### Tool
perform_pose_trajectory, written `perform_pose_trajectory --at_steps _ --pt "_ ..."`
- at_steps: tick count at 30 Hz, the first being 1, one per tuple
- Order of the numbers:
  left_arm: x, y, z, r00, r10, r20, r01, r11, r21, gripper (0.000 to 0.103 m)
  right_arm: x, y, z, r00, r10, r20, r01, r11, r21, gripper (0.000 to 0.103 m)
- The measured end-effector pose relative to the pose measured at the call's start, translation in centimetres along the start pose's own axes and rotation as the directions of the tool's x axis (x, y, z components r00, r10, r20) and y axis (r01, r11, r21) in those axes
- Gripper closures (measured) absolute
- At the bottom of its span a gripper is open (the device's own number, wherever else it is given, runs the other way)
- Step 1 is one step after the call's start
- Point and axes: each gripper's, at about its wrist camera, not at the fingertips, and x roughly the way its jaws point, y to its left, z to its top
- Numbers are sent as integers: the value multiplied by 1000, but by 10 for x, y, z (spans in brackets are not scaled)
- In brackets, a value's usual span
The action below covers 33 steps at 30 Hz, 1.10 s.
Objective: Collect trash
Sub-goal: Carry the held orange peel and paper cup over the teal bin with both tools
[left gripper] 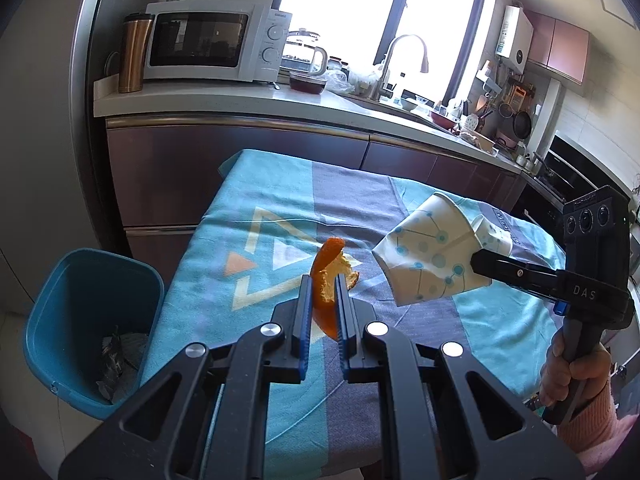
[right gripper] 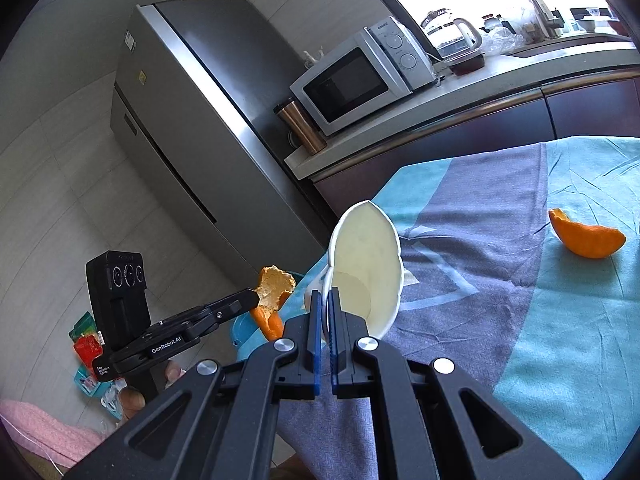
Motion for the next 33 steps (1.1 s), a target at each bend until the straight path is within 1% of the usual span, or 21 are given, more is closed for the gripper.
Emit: perform_pose_trajectory --at_steps 18,33 --pt "-28 37 -3 997 67 32 -65 996 -54 92 47 26 7 994 76 -77 -80 996 -51 100" --pt "-58 82 -7 986 153 64 -144 982 -123 92 88 47 11 979 143 -143 -154 985 -73 100"
